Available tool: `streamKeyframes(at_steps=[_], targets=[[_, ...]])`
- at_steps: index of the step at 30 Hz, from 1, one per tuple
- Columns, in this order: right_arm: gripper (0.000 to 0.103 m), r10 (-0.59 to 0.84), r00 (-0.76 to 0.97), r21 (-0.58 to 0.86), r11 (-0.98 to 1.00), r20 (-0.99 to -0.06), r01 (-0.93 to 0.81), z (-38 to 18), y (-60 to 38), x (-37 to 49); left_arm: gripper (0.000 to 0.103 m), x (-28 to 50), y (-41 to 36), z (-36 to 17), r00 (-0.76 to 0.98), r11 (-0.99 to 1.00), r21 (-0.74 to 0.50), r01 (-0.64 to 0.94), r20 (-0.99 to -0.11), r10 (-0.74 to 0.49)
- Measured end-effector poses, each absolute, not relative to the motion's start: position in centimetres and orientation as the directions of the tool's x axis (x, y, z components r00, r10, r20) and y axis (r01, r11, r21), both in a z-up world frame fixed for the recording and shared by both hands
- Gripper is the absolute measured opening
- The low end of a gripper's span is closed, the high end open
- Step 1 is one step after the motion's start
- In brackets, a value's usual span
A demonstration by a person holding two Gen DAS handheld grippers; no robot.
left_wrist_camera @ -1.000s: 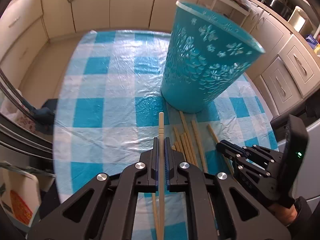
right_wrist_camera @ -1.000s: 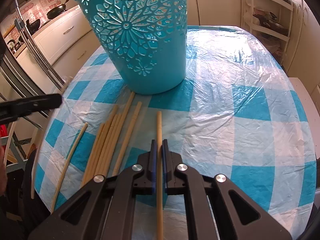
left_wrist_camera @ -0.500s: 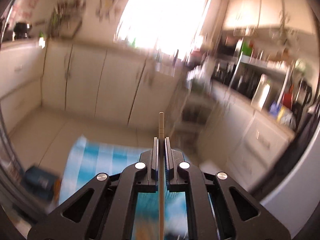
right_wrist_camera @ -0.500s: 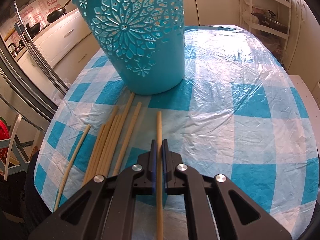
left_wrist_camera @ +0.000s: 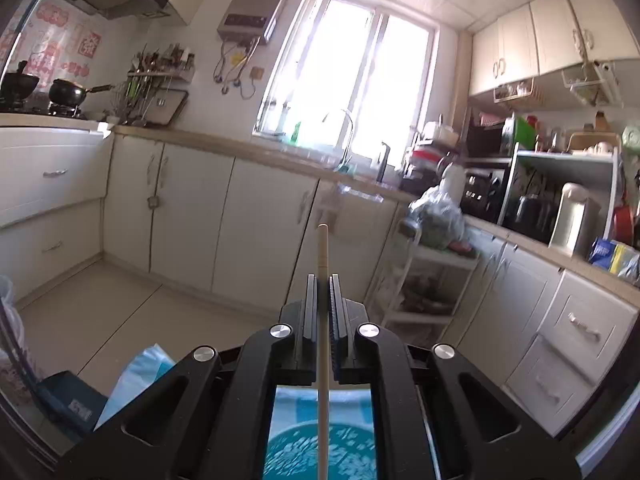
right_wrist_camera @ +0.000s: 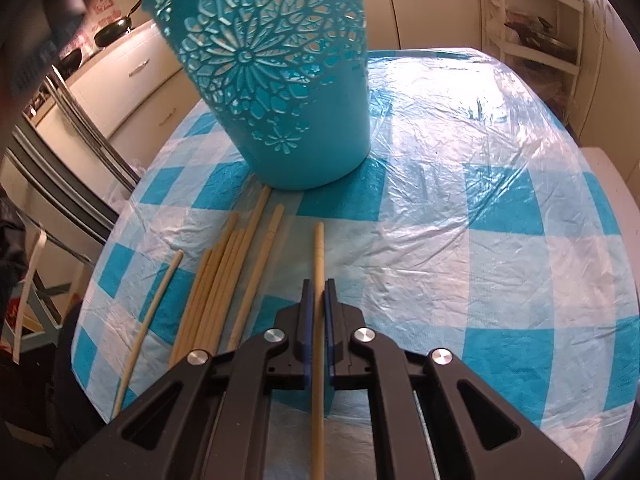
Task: Organize utensils
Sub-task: 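Open the left gripper to drop the stick into the basket, then lift the stick with the right gripper and carry it over the basket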
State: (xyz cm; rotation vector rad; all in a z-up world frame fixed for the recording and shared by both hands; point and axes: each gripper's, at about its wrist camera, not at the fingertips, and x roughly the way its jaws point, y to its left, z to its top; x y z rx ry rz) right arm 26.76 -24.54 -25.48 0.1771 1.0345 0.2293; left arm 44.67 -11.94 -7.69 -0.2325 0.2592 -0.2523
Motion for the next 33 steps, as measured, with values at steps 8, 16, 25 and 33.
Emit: streamKeyframes(at_steps=[8, 16, 25, 33], targets=[[0.007, 0.273, 0.466, 0.243, 0.962, -0.842, -0.125, -25.4, -24.3, 27.1, 0.013, 43.5, -10.8, -12.1, 0.896, 0.965, -0.175, 0.196, -0.368, -0.249], [0.007, 0.211, 0.446, 0.136, 0.972, -0.87, -0.194, -25.1, -22.7, 27.5, 0.063, 38.6, -6.6, -12.1, 0.888, 0.976, -0.17, 0.137, -0.415, -0.197], [0.006, 0.245, 0.489, 0.185, 0.968, -0.837, -0.169, -23.4, -23.6, 25.6, 0.081, 33.5, 0.3, -15.2, 0.824, 0.96, -0.279, 0.023, -0.539, -0.176], [0.006, 0.437, 0.719, 0.422, 0.88, -0.54, -0.218, -12.6, -27.4, 22.2, 0.081, 29.7, 3.0, -21.4, 0.702, 0.96, -0.278, -0.045, -0.692, -0.167]])
